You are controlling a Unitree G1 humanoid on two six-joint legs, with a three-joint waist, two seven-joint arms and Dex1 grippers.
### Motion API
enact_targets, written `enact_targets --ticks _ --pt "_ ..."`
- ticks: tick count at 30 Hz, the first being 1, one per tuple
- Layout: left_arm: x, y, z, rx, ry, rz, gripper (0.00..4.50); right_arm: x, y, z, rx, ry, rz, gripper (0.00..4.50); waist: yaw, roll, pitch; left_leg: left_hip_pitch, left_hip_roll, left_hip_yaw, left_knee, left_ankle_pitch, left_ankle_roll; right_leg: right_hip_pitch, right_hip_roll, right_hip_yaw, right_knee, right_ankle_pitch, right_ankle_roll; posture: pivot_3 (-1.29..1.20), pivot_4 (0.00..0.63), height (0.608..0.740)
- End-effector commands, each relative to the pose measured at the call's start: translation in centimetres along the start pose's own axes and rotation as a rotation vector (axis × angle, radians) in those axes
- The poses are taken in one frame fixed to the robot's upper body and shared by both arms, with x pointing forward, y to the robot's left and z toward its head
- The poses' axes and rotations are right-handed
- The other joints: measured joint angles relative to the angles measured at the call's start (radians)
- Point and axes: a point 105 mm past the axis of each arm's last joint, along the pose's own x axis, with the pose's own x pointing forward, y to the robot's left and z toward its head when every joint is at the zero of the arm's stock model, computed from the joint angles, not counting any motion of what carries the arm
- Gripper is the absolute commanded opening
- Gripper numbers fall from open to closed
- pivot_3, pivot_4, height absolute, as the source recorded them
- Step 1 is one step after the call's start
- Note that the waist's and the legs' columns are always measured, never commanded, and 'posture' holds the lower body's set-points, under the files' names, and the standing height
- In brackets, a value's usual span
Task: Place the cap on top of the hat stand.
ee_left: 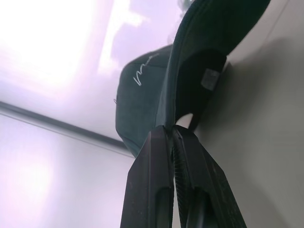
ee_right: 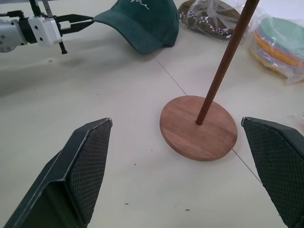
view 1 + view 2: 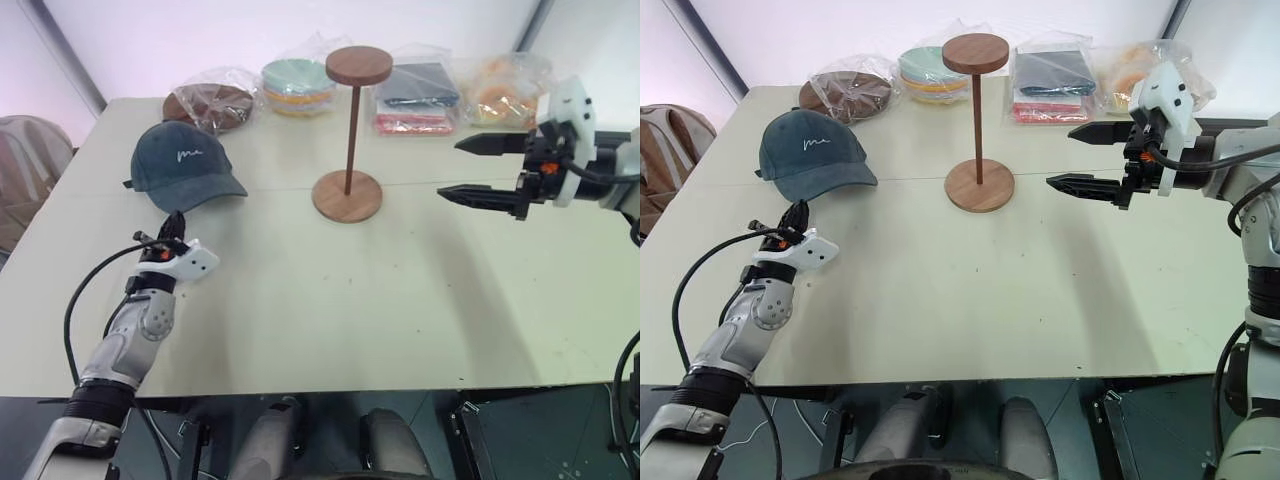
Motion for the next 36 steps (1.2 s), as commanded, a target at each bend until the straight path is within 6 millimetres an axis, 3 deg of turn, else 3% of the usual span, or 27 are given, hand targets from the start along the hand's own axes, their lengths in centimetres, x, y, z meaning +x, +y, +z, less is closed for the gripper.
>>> enact_targets --ticks 1,11,20,36 --pt "0.5 2.5 1.1 0.000 -0.061 0.110 0.04 -0.6 -0.3 1.9 -0.068 -0.037 -0.018 4.50 0.001 0.000 0.000 0.000 0.000 0.000 0.000 0.000 0.000 0.000 0.000 0.000 0.000 0.000 0.000 0.00 0.150 0.740" --pt "0.2 3.3 2.0 -0.012 -0.102 0.137 0.04 -0.7 -0.3 2.0 -0.072 -0.040 -0.021 4.50 0.000 0.000 0.000 0.000 0.000 0.000 0.000 0.000 0.000 0.000 0.000 0.000 0.000 0.000 0.000 0.00 0.150 0.740" --pt "1.3 6.4 4.3 -0.024 -0.193 0.228 0.04 -0.7 -0.3 2.1 -0.075 -0.042 -0.027 4.50 0.002 0.000 0.000 0.000 0.000 0.000 0.000 0.000 0.000 0.000 0.000 0.000 0.000 0.000 0.000 0.00 0.150 0.740" --pt "5.2 13.8 12.9 -0.028 -0.494 0.389 0.04 -0.5 -0.6 2.6 -0.088 -0.053 -0.034 4.50 0.000 -0.001 0.001 -0.001 0.000 0.000 0.001 0.000 0.000 0.000 0.001 -0.002 0.000 0.000 0.000 0.00 0.150 0.740"
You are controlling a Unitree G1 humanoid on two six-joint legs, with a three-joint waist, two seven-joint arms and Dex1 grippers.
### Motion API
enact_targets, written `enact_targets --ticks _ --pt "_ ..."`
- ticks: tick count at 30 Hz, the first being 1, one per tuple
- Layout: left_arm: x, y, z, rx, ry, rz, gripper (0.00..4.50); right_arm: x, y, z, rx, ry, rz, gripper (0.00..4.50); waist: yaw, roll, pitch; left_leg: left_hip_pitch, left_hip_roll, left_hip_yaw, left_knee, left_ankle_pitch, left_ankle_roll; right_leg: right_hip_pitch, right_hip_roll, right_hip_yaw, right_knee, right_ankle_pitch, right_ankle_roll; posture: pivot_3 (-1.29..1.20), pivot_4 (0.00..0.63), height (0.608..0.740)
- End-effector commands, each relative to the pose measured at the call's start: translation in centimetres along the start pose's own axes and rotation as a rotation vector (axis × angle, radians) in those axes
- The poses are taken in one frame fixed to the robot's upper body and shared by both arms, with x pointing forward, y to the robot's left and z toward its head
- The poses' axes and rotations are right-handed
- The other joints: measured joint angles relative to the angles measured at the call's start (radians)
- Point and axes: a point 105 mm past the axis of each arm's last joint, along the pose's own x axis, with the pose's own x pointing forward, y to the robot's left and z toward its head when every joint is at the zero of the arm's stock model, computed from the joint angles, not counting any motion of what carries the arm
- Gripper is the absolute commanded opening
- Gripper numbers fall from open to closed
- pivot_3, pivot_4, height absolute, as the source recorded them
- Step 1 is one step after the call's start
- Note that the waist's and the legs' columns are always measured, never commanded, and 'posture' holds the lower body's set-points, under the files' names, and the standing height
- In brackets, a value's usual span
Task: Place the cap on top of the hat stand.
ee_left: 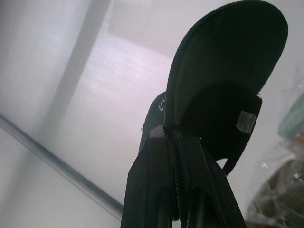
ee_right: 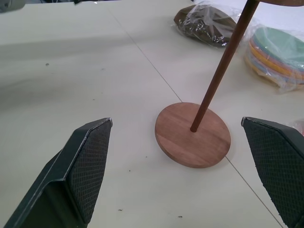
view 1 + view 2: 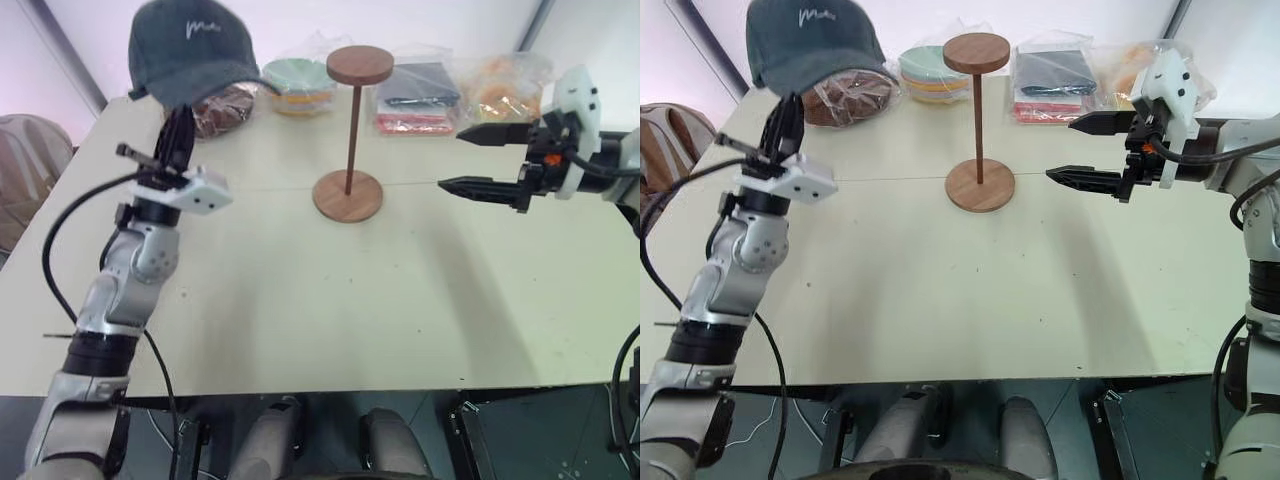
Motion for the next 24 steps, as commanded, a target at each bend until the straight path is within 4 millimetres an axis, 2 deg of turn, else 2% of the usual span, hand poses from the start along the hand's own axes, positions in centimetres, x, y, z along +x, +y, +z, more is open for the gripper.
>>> enact_targets --ticks 1,10,20,24 --pt "1.6 2.1 1.8 -0.008 -0.092 0.062 0.04 -0.4 -0.4 1.6 -0.058 -0.036 -0.024 4.50 -0.001 0.000 0.000 0.000 0.000 0.000 0.000 0.000 0.000 0.000 0.000 0.000 0.000 0.000 0.000 0.00 0.150 0.740" --pt "3.6 3.0 4.0 -0.043 -0.194 0.083 0.04 -0.4 -0.7 2.1 -0.069 -0.067 -0.050 4.50 -0.002 -0.001 0.000 0.000 0.000 0.000 0.000 0.000 0.000 0.000 0.001 0.000 0.000 0.000 0.000 0.00 0.150 0.740" --pt "4.3 2.3 6.3 -0.105 -0.286 0.065 0.04 -1.9 -3.1 5.5 -0.069 -0.220 -0.180 4.50 -0.002 -0.002 0.001 0.000 0.000 0.000 0.000 0.000 0.000 0.000 0.001 0.000 0.000 0.000 0.000 0.00 0.150 0.740" --pt "4.5 1.9 7.3 -0.134 -0.317 0.058 0.04 -2.6 -3.1 6.1 -0.050 -0.250 -0.188 4.50 -0.001 -0.002 0.001 0.000 0.000 0.000 0.000 0.000 0.000 0.000 0.001 0.000 0.000 0.000 0.000 0.00 0.150 0.740"
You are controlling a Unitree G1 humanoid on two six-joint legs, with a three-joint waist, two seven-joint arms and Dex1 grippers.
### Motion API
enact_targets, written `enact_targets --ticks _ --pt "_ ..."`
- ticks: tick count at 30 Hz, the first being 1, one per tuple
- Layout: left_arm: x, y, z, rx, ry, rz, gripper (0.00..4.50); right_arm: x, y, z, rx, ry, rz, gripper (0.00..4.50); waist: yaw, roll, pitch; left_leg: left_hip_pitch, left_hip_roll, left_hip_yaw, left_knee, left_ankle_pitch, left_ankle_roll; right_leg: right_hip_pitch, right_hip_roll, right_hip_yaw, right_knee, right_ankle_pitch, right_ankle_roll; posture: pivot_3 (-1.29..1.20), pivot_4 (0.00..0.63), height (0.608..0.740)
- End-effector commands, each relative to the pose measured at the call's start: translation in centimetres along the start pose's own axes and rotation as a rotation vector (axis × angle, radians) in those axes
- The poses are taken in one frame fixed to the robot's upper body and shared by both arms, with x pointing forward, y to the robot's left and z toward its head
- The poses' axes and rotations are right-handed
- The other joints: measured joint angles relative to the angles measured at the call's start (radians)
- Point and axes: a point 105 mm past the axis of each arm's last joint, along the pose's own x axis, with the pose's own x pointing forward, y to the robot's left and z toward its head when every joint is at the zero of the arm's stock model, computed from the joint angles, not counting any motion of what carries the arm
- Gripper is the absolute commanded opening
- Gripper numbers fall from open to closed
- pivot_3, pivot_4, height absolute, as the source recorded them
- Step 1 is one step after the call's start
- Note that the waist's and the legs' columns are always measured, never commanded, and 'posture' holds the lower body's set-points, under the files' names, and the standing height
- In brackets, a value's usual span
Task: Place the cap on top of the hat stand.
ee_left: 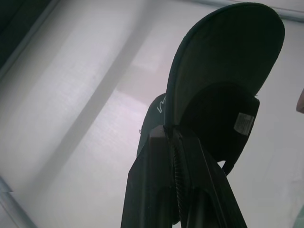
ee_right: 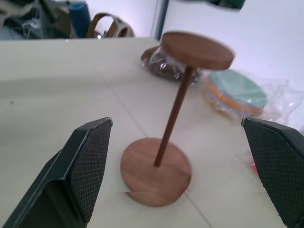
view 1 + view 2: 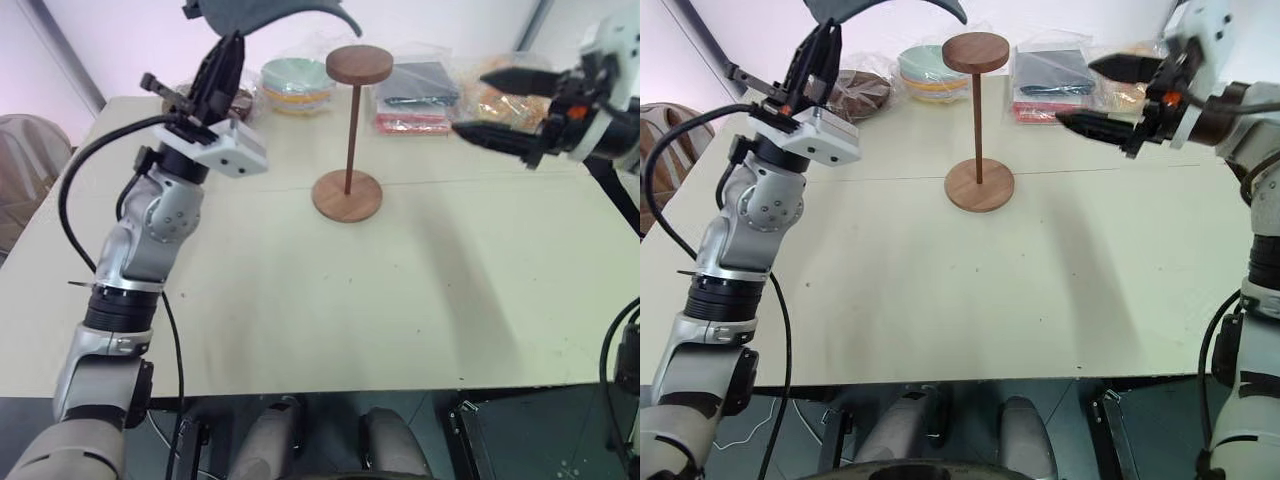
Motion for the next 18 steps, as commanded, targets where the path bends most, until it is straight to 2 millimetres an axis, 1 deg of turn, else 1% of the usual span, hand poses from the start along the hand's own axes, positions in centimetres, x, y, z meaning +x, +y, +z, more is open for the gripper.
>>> enact_targets --ticks 1,4,10,12,15,18 --pt "1.3 1.1 1.6 -0.024 -0.072 0.051 0.04 -1.0 -0.2 2.2 -0.015 -0.070 -0.018 4.50 0.000 0.000 0.000 0.000 0.000 0.000 0.000 0.000 0.000 0.000 0.000 0.000 0.000 0.000 0.000 0.00 0.150 0.740" --pt "1.7 0.6 2.1 -0.047 -0.090 0.048 0.04 -1.5 -0.1 2.3 -0.002 -0.078 -0.026 4.50 0.002 -0.001 0.000 0.000 0.000 0.000 0.000 0.000 0.000 0.000 0.000 0.000 0.000 0.000 0.000 0.00 0.150 0.740" --pt "2.2 -0.7 3.0 -0.099 -0.122 0.036 0.04 -2.0 0.3 1.7 0.006 -0.060 -0.038 4.50 0.000 -0.001 0.000 0.000 0.000 0.000 0.000 0.000 0.000 0.000 0.000 0.000 0.000 0.000 0.000 0.00 0.150 0.740" --pt "2.1 -1.2 3.1 -0.115 -0.127 0.030 0.04 -2.1 0.4 1.7 0.008 -0.059 -0.042 4.50 0.000 -0.001 0.000 0.000 0.000 0.000 0.000 0.000 0.000 0.000 0.000 0.000 0.000 0.000 0.000 0.00 0.150 0.740" --pt "1.8 -2.4 3.6 -0.143 -0.139 0.008 0.04 -2.6 0.3 1.8 0.013 -0.061 -0.055 4.50 0.001 -0.001 0.000 0.000 0.000 0.000 0.000 0.000 0.000 0.000 0.000 0.000 0.000 0.000 0.000 0.00 0.150 0.740" --pt "1.7 -2.9 3.9 -0.159 -0.146 -0.001 0.04 -2.8 0.3 1.9 0.014 -0.058 -0.063 4.50 0.001 -0.001 0.001 0.000 0.000 0.000 0.001 0.000 0.000 0.000 0.000 0.000 0.000 0.000 0.000 0.00 0.150 0.740"
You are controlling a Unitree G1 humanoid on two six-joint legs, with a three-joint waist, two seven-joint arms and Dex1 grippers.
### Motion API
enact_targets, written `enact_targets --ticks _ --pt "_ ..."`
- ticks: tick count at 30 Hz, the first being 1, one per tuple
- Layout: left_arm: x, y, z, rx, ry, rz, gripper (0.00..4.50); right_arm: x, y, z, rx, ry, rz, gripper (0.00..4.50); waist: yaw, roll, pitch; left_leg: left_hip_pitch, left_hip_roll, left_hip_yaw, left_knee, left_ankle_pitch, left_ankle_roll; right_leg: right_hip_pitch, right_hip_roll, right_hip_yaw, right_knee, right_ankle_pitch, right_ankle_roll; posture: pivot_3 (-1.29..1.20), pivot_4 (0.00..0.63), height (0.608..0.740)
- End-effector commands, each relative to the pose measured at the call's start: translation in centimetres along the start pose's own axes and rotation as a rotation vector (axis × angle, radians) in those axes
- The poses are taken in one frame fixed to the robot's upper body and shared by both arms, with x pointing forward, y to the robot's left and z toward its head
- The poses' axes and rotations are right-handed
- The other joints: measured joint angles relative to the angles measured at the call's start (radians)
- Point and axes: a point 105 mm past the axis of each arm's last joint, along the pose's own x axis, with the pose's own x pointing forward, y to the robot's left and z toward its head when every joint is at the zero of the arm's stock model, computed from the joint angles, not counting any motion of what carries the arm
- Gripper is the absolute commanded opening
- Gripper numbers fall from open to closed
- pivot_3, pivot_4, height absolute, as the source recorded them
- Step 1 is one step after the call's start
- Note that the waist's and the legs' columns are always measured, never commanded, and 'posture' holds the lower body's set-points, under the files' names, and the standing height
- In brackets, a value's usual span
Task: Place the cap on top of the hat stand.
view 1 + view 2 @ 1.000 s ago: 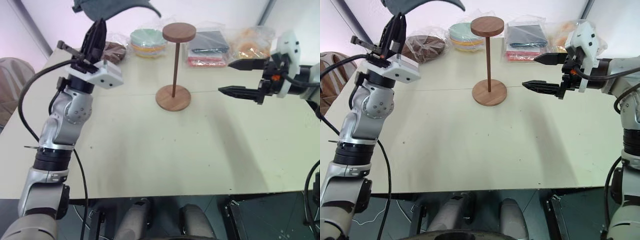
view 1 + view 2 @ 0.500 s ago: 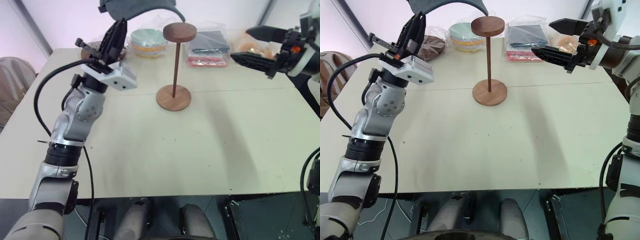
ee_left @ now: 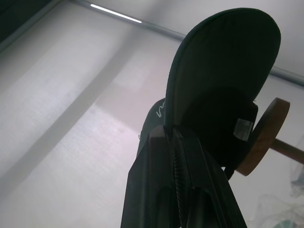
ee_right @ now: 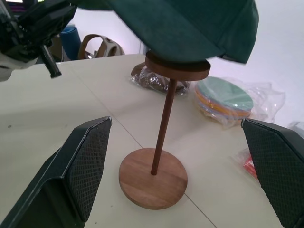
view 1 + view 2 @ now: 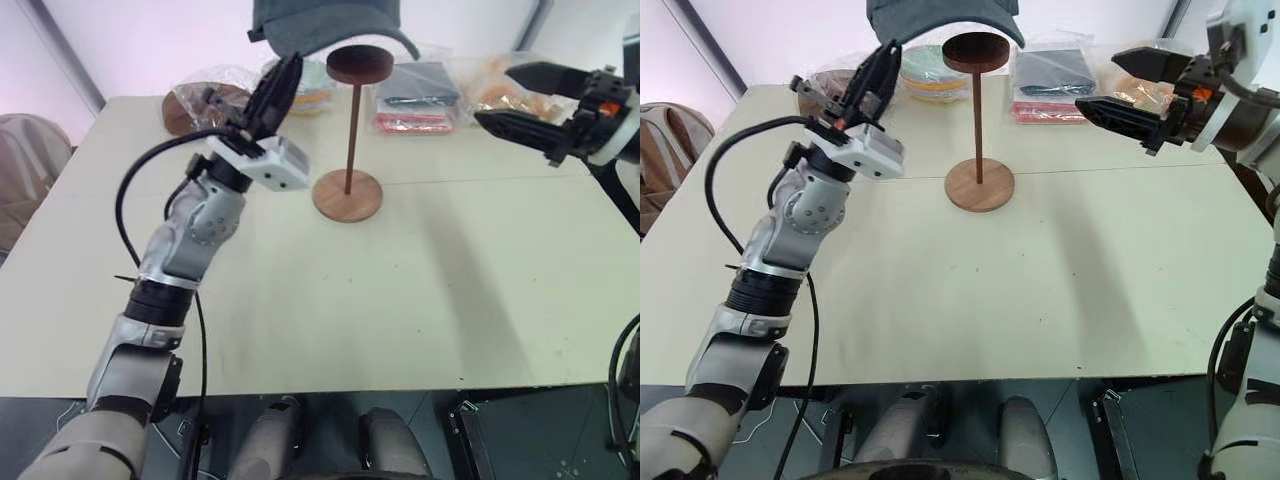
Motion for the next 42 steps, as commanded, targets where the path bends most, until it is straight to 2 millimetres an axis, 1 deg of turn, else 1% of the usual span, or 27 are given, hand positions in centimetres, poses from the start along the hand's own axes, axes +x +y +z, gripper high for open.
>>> enact_targets --ticks 1,8,17,25,36,42 --pt "0.4 0.4 0.9 -0.013 -0.044 0.035 0.04 -0.9 0.2 1.8 -0.052 -0.036 -0.016 4.50 -0.001 0.000 0.000 0.000 0.000 0.000 0.000 0.000 0.000 0.000 0.000 0.000 0.000 0.000 0.000 0.00 0.150 0.740" --pt "0.1 -0.9 1.6 -0.045 -0.058 0.017 0.04 -1.2 0.2 1.8 -0.054 -0.029 -0.025 4.50 -0.001 0.000 0.000 0.000 0.000 0.000 0.000 0.000 0.000 0.000 0.000 0.000 0.000 0.000 0.000 0.00 0.150 0.740" --pt "-1.6 -2.6 2.0 -0.080 -0.039 -0.023 0.04 -1.1 0.1 1.8 -0.057 -0.024 -0.019 4.50 0.000 0.000 0.000 0.000 0.000 0.000 0.000 0.000 0.000 0.000 0.000 0.000 0.000 0.000 0.000 0.00 0.150 0.740" --pt "-2.5 -3.9 2.1 -0.112 -0.036 -0.069 0.04 -1.0 0.2 1.6 -0.059 -0.018 -0.013 4.50 0.000 0.000 0.000 0.000 0.000 0.000 0.000 0.000 0.000 0.000 0.000 0.000 0.000 0.000 0.000 0.00 0.150 0.740" --pt "-3.5 -4.6 2.1 -0.150 -0.036 -0.117 0.04 -1.2 0.3 1.5 -0.062 -0.013 -0.021 4.50 -0.001 0.000 0.000 0.000 0.000 0.000 0.000 0.000 0.000 0.000 0.000 0.000 0.000 0.000 0.000 0.00 0.150 0.740" --pt "-4.5 -4.8 2.1 -0.171 -0.028 -0.144 0.04 -1.1 0.3 1.4 -0.064 -0.011 -0.021 4.50 0.000 0.000 0.000 0.000 0.000 0.000 0.001 0.000 0.000 0.001 0.000 0.000 0.000 0.000 0.000 0.00 0.150 0.740"
